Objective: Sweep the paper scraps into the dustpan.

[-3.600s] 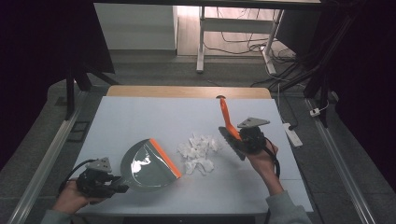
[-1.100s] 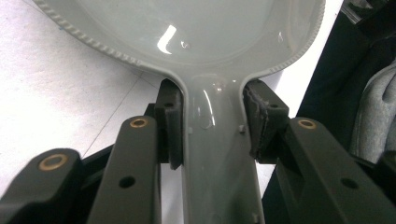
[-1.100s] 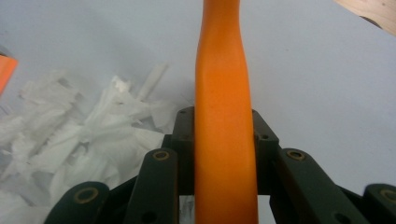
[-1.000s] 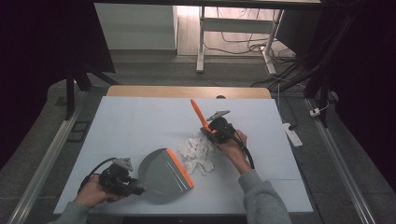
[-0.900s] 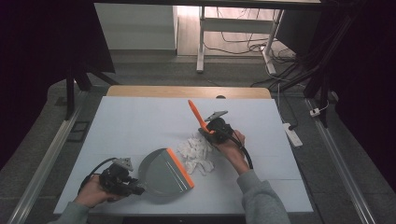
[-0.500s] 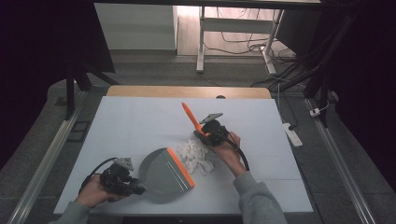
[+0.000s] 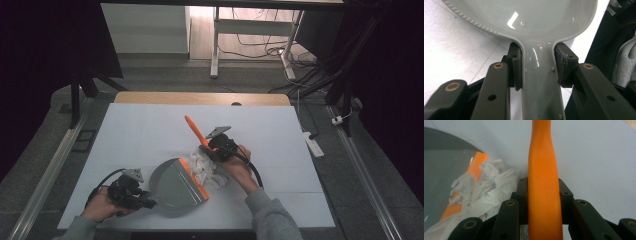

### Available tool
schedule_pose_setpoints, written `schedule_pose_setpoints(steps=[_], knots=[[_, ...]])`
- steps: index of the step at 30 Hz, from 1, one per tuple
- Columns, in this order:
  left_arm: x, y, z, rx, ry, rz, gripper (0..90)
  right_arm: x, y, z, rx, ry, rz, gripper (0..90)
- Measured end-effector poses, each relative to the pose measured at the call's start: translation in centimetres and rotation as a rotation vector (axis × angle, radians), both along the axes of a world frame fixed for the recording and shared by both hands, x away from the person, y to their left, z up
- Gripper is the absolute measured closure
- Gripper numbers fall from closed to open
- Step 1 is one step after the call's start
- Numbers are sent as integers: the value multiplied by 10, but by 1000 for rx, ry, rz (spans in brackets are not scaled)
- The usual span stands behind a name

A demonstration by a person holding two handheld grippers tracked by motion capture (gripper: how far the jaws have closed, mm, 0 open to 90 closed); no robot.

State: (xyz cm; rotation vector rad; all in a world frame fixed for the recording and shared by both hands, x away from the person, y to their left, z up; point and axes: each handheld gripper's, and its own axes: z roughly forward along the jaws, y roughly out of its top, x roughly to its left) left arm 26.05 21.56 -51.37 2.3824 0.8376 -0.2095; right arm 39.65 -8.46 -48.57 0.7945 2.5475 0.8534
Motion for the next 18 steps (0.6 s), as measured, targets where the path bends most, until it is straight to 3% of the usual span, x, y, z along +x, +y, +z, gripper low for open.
schedule_pose_setpoints(steps=[18], knots=[[0, -1, 0, -2, 2, 6, 616, -27, 34, 0, 4, -2, 123, 706]])
